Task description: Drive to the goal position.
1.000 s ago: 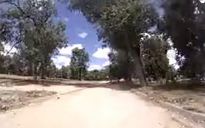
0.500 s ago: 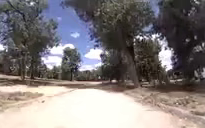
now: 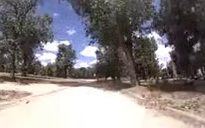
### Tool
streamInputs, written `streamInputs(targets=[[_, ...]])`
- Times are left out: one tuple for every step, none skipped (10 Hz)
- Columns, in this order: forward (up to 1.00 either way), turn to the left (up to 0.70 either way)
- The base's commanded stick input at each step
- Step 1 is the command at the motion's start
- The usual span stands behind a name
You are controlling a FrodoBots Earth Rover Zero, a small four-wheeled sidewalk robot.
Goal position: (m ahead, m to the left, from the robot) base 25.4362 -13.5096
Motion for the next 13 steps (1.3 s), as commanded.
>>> streamInputs(targets=[[0.7,0.0],[0.7,0.0],[0.7,0.0],[0.7,0.0],[0.7,0.0],[0.55,0.0],[0.5,0.0],[0.5,0.0],[0.5,0.0],[0.5,0.0],[0.5,0.0],[0.5,0.0],[0.5,0.0]])
